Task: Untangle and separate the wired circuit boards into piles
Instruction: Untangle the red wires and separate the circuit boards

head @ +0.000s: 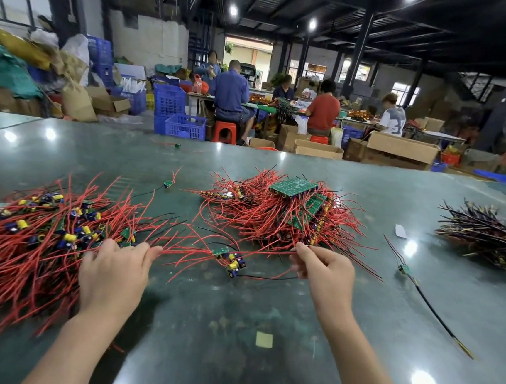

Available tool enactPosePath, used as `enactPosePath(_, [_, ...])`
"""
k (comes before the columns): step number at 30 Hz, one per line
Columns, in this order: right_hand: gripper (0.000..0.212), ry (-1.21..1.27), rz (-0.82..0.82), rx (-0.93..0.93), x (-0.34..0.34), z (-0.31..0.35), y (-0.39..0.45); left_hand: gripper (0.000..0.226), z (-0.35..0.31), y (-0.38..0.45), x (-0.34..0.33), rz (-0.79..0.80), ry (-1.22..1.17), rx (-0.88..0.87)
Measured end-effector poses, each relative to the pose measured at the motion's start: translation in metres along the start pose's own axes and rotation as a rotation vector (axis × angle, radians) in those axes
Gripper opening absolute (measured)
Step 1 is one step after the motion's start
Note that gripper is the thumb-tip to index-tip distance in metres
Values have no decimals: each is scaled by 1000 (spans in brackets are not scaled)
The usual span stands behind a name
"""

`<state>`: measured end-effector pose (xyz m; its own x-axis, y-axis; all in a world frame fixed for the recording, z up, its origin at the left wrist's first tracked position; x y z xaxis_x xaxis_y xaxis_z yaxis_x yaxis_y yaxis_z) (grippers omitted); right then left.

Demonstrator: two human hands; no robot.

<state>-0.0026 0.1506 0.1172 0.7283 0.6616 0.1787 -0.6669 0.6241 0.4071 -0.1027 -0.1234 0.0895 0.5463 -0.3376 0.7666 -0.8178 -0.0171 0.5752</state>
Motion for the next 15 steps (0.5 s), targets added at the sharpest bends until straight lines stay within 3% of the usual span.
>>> enactPosePath(3, [24, 299, 111, -137, -17, 3, -11, 32, -18, -5, 7, -63, 10, -10])
enactPosePath(7, [24, 451, 136, -234, -24, 6, -17, 55, -62, -30, 2, 50, -169, -327])
enactPosePath(9, [21, 607, 131, -305, -20, 9, -14, 45, -70, -38, -3, 152, -194, -416])
enactPosePath(12, [18, 777, 184, -361, -20, 13, -13, 13, -66, -40, -2, 360, -433, -343])
enactPosePath(13, [23, 814, 201, -362, -21, 14, -13, 16, -65, -41, -1, 424, -516, -279])
enactPosePath(15, [34, 883, 206, -355, -21, 16, -12, 19, -63, -41, 3, 377, -590, -183])
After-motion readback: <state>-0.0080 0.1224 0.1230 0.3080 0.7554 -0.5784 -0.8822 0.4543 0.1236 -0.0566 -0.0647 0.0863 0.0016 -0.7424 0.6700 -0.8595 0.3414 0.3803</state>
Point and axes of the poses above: each hand's wrist, its own y-axis towards the middle knuckle, its own x-axis out of the back of the hand, z = x × y, the point moved 2 cm from there along y, towards the middle knuckle, and after that the axes turned 9 degrees about x, right-handed, at the moved point
